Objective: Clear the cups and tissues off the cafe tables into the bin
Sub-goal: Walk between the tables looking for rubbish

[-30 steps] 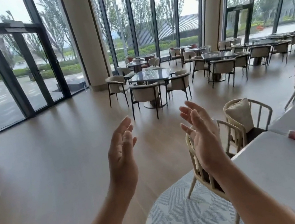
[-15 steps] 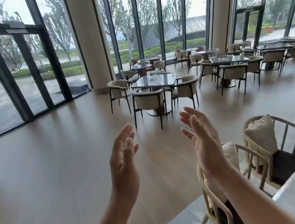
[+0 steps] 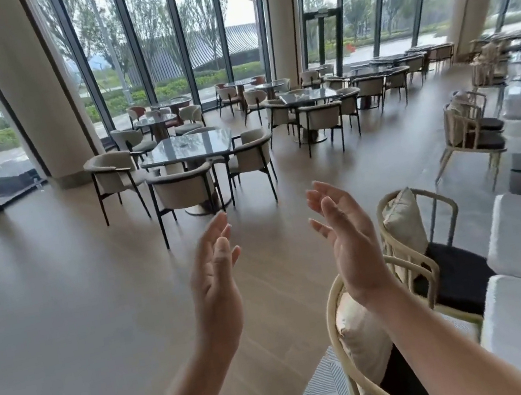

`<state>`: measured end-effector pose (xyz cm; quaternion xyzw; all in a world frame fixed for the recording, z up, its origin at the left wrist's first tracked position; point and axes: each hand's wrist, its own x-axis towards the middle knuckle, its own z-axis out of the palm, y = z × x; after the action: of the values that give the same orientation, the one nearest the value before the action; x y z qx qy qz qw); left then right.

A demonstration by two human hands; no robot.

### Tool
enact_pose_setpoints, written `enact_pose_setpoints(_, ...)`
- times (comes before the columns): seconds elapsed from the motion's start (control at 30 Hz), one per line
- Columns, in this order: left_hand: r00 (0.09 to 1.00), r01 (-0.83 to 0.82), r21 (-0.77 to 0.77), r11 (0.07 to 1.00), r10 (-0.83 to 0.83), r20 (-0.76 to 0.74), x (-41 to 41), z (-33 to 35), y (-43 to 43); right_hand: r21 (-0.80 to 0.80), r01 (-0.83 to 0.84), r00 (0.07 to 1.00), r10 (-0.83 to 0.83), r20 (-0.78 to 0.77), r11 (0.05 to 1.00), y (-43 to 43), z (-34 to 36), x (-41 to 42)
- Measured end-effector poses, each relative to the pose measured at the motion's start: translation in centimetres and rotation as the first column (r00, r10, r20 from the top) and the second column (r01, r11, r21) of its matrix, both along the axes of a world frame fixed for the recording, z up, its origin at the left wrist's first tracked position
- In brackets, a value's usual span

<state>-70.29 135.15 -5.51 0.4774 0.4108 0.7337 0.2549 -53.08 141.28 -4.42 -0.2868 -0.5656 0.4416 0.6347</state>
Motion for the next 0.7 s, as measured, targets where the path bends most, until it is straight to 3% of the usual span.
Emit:
enact_pose_setpoints(0.23,0.959,0.285,-0.037,0.958,-0.284,0.015,3.9,-0.7,10.2,-0.057,0.247,0.969,-0.247,0.000,0.967,4.8,-0.7,5.4)
enact_pose_setpoints(0.5,0.781,0.621,-0.124,0.774,-0.625,0.015,18.5,-2.6,16.1,-0.156,0.578,0.811,-0.584,0.010,0.801,4.2,-3.4,19.0)
enact_pose_setpoints(0.7,0.690,0.714,-0.144,0.685,-0.723,-0.013,30.0,-3.7,19.0,-0.171,0.697,0.711,-0.702,0.041,0.696,5.2,-5.1,29.6)
